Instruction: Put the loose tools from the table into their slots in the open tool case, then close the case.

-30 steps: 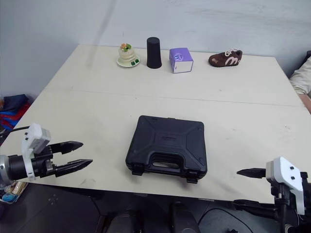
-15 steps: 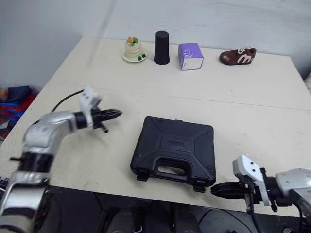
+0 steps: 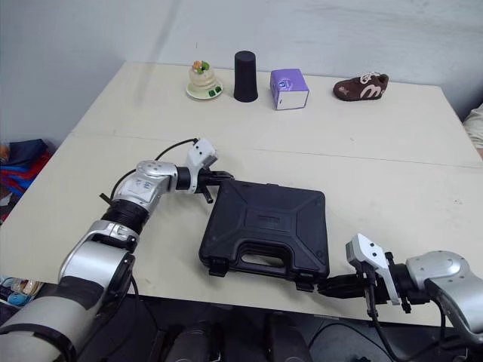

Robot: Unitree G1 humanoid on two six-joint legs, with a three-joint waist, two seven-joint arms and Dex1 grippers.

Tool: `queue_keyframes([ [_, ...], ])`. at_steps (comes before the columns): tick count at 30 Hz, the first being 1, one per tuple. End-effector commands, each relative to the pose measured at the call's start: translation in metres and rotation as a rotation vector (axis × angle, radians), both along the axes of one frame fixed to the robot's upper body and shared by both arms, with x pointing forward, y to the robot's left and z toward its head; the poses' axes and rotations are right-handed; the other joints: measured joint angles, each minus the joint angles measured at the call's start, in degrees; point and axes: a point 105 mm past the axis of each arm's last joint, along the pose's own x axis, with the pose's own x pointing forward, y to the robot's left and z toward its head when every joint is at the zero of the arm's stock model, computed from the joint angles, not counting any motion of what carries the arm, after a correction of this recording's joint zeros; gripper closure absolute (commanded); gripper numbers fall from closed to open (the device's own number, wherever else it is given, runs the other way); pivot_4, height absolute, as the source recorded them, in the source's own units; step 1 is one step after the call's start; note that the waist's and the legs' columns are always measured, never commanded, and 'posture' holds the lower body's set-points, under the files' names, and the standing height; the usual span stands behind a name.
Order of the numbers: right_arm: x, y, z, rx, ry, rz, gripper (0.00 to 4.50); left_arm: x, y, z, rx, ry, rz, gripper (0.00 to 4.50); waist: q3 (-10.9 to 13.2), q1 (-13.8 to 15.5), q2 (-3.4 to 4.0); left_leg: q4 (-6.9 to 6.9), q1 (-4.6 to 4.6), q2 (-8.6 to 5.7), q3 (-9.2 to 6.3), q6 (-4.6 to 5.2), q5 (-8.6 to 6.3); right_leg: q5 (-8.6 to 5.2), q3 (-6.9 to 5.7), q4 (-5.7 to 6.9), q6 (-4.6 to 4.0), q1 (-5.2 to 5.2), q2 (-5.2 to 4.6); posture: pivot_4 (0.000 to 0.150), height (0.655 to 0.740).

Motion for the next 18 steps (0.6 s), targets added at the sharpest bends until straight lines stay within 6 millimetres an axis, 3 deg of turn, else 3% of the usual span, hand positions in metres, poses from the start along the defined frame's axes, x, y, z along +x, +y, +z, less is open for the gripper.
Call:
queue_keyframes([
  [1, 0.015, -0.005, 0.012, -0.004, -0.070, -0.019, 4.50, -0.008, -0.008, 0.014, 0.009, -0.065, -0.125, 4.47, 0.0, -0.1, 0.00, 0.01, -0.02, 0.00, 0.00, 0.00, 0.01, 0.00, 0.02, 0.04, 0.00, -0.03, -0.01, 0.150, 0.7383],
  [8, 0.036, -0.017, 0.023, -0.030, -0.110, -0.042, 4.50, -0.040, 0.000, 0.004, 0.060, -0.048, -0.285, 4.47, 0.0, -1.0, 0.01, 0.06, -0.01, 0.12, 0.02, 0.02, 0.03, -0.02, 0.00, 0.20, -0.04, -0.05, -0.14, 0.150, 0.7383],
  [14, 0.053, -0.023, 0.026, -0.075, -0.168, -0.051, 4.50, -0.089, 0.015, 0.001, 0.101, 0.011, -0.402, 4.47, 0.0, -1.6, 0.03, 0.07, 0.01, 0.22, 0.06, -0.02, 0.06, -0.04, 0.08, 0.28, -0.06, -0.06, -0.12, 0.150, 0.7383],
  [18, 0.058, -0.030, 0.026, -0.111, -0.180, -0.071, 4.50, -0.106, 0.019, 0.000, 0.118, 0.027, -0.405, 4.47, 0.0, -1.3, 0.05, 0.08, 0.08, 0.30, 0.03, -0.17, 0.14, -0.14, 0.07, 0.50, -0.23, -0.09, -0.05, 0.150, 0.7383],
])
